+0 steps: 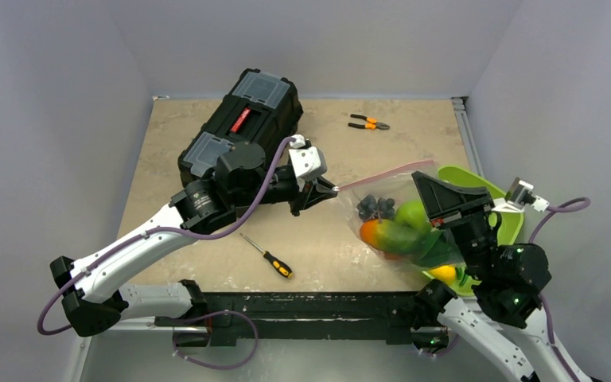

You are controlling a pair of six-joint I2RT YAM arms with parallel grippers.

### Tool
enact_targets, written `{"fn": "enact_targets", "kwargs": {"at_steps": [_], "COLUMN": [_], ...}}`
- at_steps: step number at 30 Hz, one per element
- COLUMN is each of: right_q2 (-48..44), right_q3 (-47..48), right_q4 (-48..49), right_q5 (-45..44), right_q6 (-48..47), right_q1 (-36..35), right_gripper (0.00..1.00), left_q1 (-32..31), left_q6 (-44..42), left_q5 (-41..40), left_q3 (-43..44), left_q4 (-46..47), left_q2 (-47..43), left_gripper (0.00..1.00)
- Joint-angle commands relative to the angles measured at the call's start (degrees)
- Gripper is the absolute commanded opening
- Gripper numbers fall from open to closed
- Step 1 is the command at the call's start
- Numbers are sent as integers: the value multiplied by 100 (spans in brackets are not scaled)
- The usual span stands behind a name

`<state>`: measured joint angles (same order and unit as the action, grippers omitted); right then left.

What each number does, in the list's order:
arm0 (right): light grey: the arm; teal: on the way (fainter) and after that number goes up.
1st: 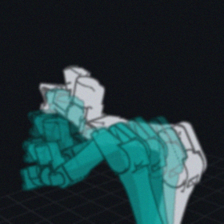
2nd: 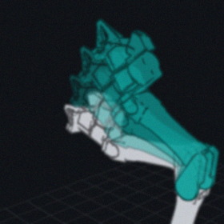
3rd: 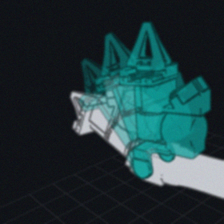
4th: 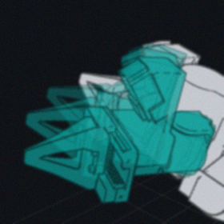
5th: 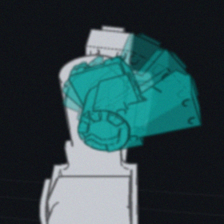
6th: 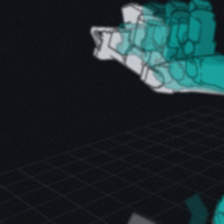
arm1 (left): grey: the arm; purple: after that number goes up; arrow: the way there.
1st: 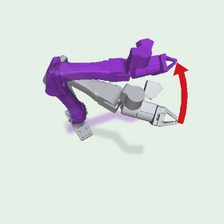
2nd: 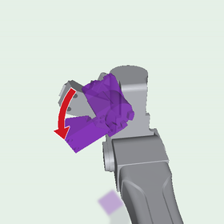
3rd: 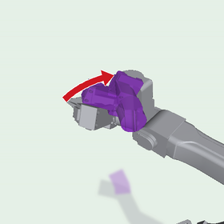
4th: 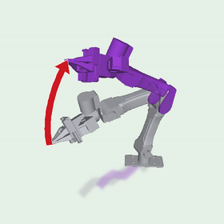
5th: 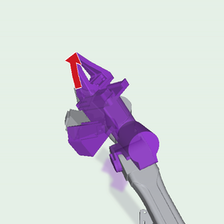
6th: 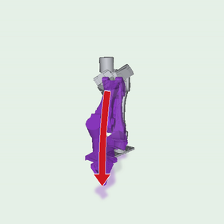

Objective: Place the food in the zip-top bag and seal the zipper
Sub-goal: Zip the zipper food storage bag at the center of the board.

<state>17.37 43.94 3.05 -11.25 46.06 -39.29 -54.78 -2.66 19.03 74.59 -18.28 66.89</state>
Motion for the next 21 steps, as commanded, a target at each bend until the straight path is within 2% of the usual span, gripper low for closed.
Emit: {"fn": "enact_targets", "kwargs": {"at_steps": [1, 10, 21], "right_q2": [-260, -639, -811], "right_q3": [519, 754, 593], "right_q4": [390, 98, 34], "right_q5": [-772, -1531, -1706], "right_q6": [-334, -837, -883], "right_q1": [2, -581, -706], "right_gripper": [0, 0, 0], "left_q1": [38, 33, 38], "left_q6": [-130, -148, -208], "left_q5": [-259, -329, -432], "left_q3": [83, 65, 55], "left_q4": [-266, -255, -272], "left_q2": [-56, -4, 45], "left_gripper": [0, 0, 0]}}
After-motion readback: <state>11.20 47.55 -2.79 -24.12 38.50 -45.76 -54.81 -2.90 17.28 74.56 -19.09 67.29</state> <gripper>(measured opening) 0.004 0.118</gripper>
